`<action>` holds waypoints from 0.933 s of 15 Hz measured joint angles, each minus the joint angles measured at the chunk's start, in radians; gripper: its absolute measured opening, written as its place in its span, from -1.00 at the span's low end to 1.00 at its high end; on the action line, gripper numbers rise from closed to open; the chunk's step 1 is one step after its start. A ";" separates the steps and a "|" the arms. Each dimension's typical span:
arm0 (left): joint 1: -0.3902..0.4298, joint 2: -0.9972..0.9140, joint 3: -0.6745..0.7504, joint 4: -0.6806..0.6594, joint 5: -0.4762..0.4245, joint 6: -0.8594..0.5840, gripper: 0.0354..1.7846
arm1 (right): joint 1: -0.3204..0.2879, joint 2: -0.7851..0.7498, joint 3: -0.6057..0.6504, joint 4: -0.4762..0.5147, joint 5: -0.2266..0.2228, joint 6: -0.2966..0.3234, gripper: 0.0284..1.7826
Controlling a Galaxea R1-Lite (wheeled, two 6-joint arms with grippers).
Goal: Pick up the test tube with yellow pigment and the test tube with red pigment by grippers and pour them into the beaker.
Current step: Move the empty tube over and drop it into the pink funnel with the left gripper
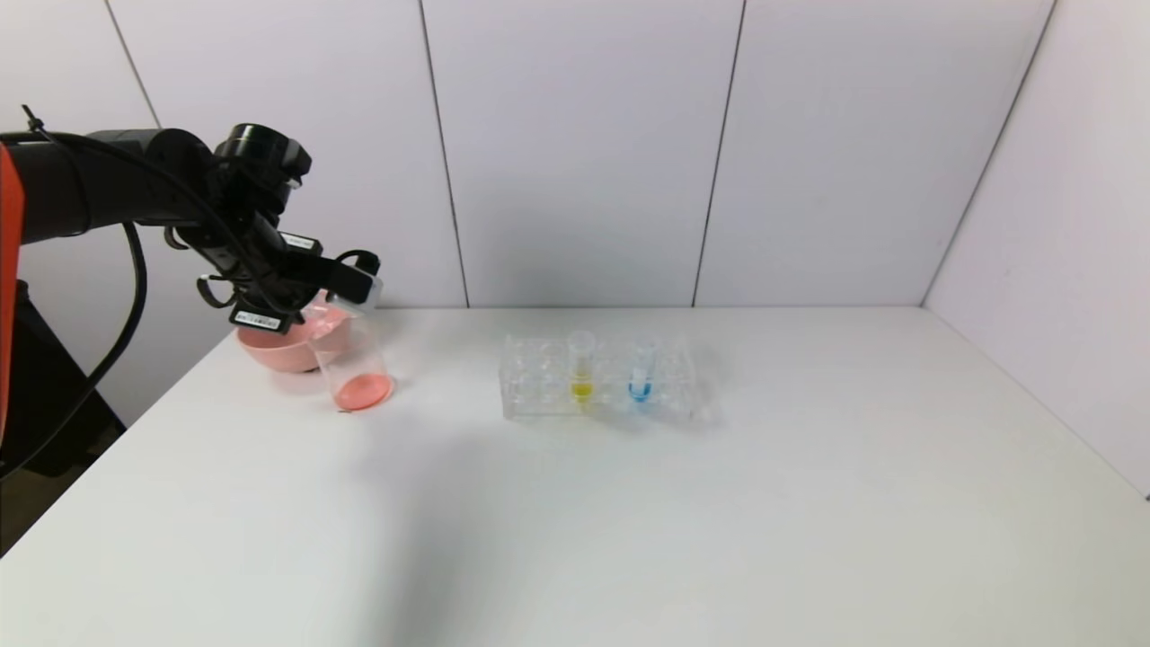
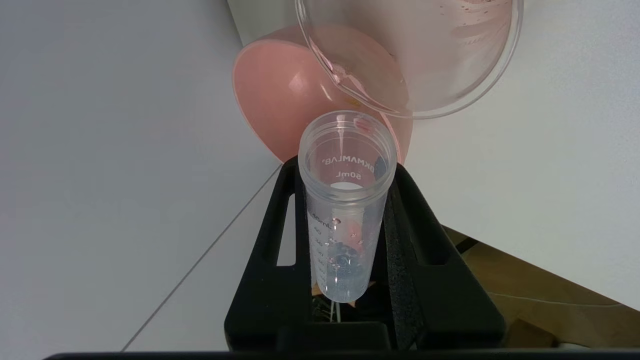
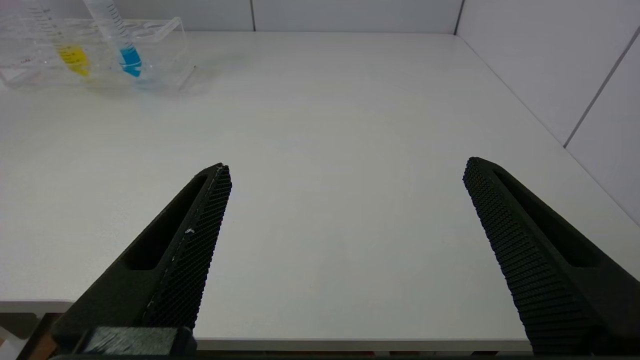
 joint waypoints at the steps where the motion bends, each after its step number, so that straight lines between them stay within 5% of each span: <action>1: 0.003 -0.008 0.001 0.000 -0.003 -0.020 -0.54 | 0.000 0.000 0.000 0.000 0.000 0.000 0.91; 7: 0.006 -0.039 0.008 -0.041 -0.136 -0.303 -0.54 | 0.000 0.000 0.000 0.000 0.000 0.000 0.91; 14: 0.042 -0.073 0.013 -0.166 -0.443 -0.785 -0.54 | 0.000 0.000 0.000 0.000 0.000 0.000 0.91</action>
